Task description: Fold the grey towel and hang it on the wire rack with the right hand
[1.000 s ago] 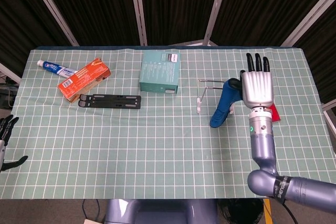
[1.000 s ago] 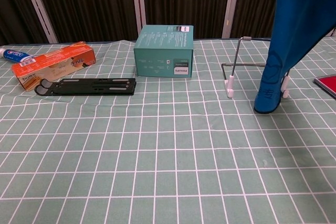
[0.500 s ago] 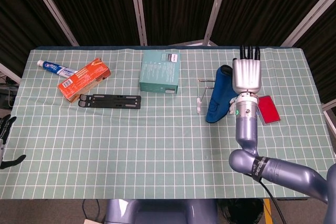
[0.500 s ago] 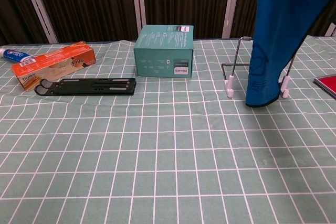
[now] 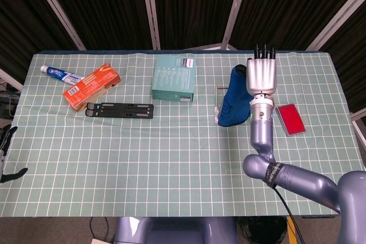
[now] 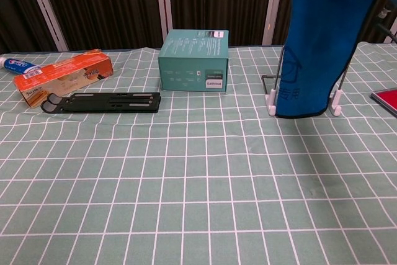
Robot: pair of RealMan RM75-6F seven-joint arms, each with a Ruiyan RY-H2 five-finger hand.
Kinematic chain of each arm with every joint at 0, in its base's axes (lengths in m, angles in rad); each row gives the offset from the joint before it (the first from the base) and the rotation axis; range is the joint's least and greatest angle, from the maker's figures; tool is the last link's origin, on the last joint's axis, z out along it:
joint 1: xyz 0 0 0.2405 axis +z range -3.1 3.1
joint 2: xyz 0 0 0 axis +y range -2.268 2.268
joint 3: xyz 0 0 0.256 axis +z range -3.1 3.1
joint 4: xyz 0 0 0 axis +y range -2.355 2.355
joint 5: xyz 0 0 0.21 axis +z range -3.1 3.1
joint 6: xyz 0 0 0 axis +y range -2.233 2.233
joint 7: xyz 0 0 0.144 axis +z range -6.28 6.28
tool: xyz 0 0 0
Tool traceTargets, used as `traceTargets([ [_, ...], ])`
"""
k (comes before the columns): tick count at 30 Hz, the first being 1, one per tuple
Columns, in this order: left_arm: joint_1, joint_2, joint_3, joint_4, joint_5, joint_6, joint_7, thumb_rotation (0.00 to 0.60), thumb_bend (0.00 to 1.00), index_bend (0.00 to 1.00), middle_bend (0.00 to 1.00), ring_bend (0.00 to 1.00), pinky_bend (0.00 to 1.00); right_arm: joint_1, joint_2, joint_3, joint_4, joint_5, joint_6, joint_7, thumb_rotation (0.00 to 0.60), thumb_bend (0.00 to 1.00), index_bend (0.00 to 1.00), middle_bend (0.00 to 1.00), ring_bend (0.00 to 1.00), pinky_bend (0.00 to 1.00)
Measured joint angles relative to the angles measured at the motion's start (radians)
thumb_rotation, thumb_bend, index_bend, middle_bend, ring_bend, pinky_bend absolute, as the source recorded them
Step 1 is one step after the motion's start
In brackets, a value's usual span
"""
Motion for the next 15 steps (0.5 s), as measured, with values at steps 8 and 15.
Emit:
traceTargets([
  [8,-0.004,-0.007,-0.003,0.008,-0.014,-0.011,0.008,0.6,0.0,0.0,0.0,0.0,0.0,0.021,-0.038,0.009,0.066,-0.01,-0.035,0.022,0.6,0.43,0.85,0.07,0.0,0.11],
  [15,-0.01,-0.016,-0.007,0.021,-0.033,-0.026,0.016,0.6,0.0,0.0,0.0,0.0,0.0,0.049,-0.064,0.032,0.151,-0.007,-0.064,0.028,0.6,0.43,0.85,0.07,0.0,0.11],
])
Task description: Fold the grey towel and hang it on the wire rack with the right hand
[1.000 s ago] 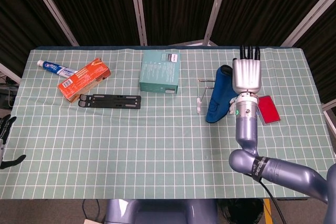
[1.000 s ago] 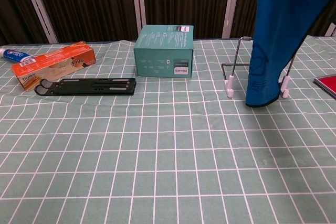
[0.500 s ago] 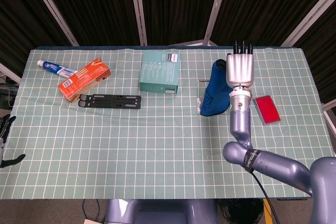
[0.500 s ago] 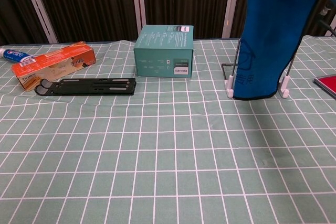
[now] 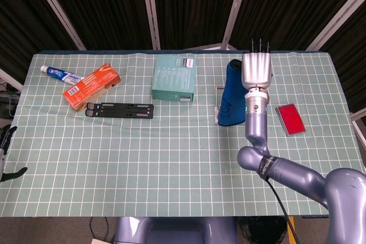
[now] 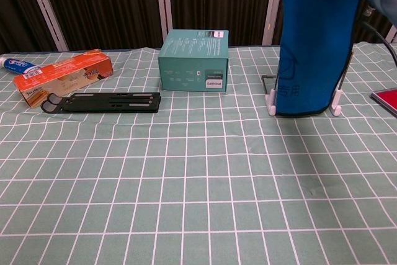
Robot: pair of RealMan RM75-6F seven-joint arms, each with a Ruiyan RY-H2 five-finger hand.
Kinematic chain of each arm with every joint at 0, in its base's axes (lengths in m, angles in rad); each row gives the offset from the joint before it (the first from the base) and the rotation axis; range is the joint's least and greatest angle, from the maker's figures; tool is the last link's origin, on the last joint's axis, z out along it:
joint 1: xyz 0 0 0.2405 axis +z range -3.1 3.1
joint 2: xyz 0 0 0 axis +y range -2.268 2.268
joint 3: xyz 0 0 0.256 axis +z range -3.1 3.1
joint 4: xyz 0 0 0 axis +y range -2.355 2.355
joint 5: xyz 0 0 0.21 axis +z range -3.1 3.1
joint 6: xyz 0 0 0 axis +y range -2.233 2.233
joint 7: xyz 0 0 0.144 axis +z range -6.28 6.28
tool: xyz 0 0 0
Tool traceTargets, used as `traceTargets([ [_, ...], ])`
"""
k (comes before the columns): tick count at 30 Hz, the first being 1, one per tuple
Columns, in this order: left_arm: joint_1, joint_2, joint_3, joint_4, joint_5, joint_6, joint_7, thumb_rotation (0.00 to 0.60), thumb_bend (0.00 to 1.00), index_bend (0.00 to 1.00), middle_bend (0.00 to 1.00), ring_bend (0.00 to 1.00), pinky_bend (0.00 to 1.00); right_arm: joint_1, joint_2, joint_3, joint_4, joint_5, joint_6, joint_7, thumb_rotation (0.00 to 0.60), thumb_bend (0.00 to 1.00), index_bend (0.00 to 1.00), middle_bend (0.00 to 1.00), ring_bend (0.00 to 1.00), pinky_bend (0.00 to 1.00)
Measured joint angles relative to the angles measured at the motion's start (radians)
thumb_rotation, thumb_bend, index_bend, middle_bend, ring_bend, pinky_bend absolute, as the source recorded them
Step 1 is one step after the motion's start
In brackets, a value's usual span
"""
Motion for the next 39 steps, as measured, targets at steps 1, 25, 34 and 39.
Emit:
traceTargets([
  [1,-0.001,-0.001,0.0,0.001,-0.002,-0.002,0.001,0.6,0.0,0.0,0.0,0.0,0.0,0.003,-0.004,0.003,0.008,0.0,-0.005,0.002,0.6,0.43,0.85,0.07,0.0,0.11],
  [25,-0.016,-0.034,-0.004,0.028,-0.047,-0.037,0.052,0.6,0.0,0.0,0.0,0.0,0.0,0.042,-0.138,-0.011,0.363,-0.02,-0.229,0.114,0.6,0.0,0.11,0.06,0.0,0.06],
  [34,-0.018,-0.036,-0.004,0.028,-0.046,-0.038,0.053,0.6,0.0,0.0,0.0,0.0,0.0,0.05,-0.188,-0.016,0.47,-0.142,-0.223,0.245,0.6,0.0,0.06,0.03,0.0,0.02],
  [39,-0.016,-0.029,0.0,0.018,-0.028,-0.03,0.04,0.6,0.0,0.0,0.0,0.0,0.0,0.026,-0.155,-0.013,0.411,-0.182,-0.18,0.279,0.6,0.0,0.06,0.03,0.0,0.01],
])
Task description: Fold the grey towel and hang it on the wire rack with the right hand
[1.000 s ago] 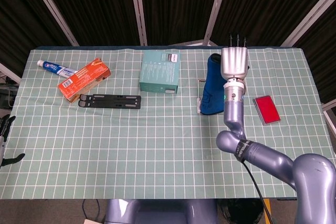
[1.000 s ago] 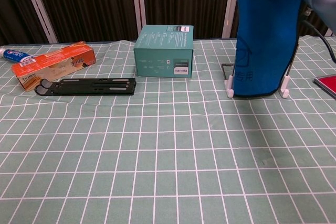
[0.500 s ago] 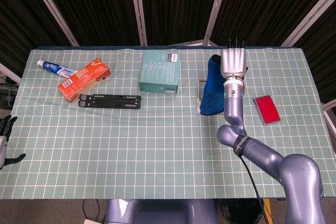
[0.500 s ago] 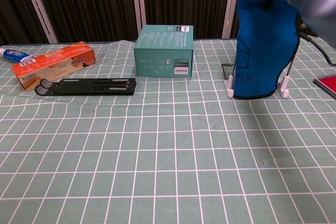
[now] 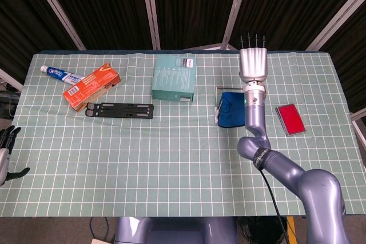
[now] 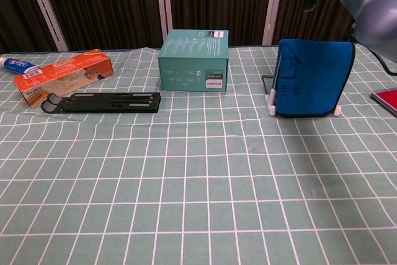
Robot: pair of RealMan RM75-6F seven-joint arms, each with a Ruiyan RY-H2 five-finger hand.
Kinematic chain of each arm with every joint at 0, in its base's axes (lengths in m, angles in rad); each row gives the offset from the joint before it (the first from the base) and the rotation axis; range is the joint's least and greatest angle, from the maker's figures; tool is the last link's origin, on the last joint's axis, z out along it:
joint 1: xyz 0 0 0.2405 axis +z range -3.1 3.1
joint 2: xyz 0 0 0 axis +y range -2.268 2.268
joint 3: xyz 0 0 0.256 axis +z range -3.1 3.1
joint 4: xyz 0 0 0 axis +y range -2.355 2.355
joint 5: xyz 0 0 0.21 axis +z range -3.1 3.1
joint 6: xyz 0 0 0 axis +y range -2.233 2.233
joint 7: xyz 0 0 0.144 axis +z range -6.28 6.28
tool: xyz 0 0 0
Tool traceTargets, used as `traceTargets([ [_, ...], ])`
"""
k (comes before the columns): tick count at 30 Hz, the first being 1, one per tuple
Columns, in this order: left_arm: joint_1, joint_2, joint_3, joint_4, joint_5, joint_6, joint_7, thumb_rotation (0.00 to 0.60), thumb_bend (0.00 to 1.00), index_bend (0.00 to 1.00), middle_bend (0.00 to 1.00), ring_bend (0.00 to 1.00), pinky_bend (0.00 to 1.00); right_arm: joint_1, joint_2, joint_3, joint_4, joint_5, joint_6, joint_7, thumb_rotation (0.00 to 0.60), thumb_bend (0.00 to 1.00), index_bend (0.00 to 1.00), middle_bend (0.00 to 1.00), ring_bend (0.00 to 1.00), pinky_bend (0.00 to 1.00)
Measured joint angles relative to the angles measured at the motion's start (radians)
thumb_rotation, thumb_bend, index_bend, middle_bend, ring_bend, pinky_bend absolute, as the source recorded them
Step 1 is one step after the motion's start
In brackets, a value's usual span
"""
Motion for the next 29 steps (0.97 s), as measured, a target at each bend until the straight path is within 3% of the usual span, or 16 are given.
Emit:
traceTargets([
  [5,0.006,0.013,0.007,-0.02,0.036,0.023,-0.02,0.6,0.0,0.0,0.0,0.0,0.0,-0.053,0.081,0.0,-0.163,-0.041,0.064,0.029,0.6,0.0,0.06,0.03,0.0,0.0],
  [16,0.025,0.038,0.029,-0.052,0.129,0.086,-0.054,0.6,0.0,0.0,0.0,0.0,0.0,-0.298,0.39,-0.061,-0.691,-0.227,0.265,0.157,0.6,0.0,0.06,0.0,0.0,0.0],
  [21,0.038,0.037,0.041,-0.055,0.189,0.141,-0.047,0.6,0.0,0.0,0.0,0.0,0.0,-0.458,0.519,-0.16,-0.843,-0.392,0.367,0.289,0.6,0.0,0.01,0.0,0.0,0.0],
  [29,0.067,0.01,0.057,-0.043,0.276,0.239,0.001,0.6,0.0,0.0,0.0,0.0,0.0,-0.7,0.626,-0.363,-0.891,-0.617,0.497,0.523,0.6,0.0,0.0,0.0,0.0,0.0],
])
